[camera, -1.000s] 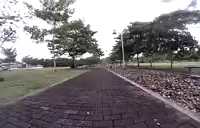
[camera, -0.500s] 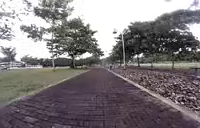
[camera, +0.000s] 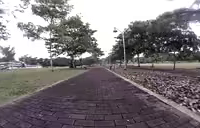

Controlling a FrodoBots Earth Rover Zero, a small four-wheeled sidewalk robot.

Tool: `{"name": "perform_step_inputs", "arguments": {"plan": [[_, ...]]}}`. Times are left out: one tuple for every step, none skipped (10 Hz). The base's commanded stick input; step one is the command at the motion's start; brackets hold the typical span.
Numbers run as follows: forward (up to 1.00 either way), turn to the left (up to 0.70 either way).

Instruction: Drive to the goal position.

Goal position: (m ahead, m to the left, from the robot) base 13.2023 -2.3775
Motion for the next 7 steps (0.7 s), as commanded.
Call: {"name": "perform_step_inputs", "arguments": {"plan": [[0.70,0.00],[0.70,0.00],[0.70,0.00],[0.70,0.00],[0.70,0.00],[0.70,0.00],[0.70,0.00]]}}
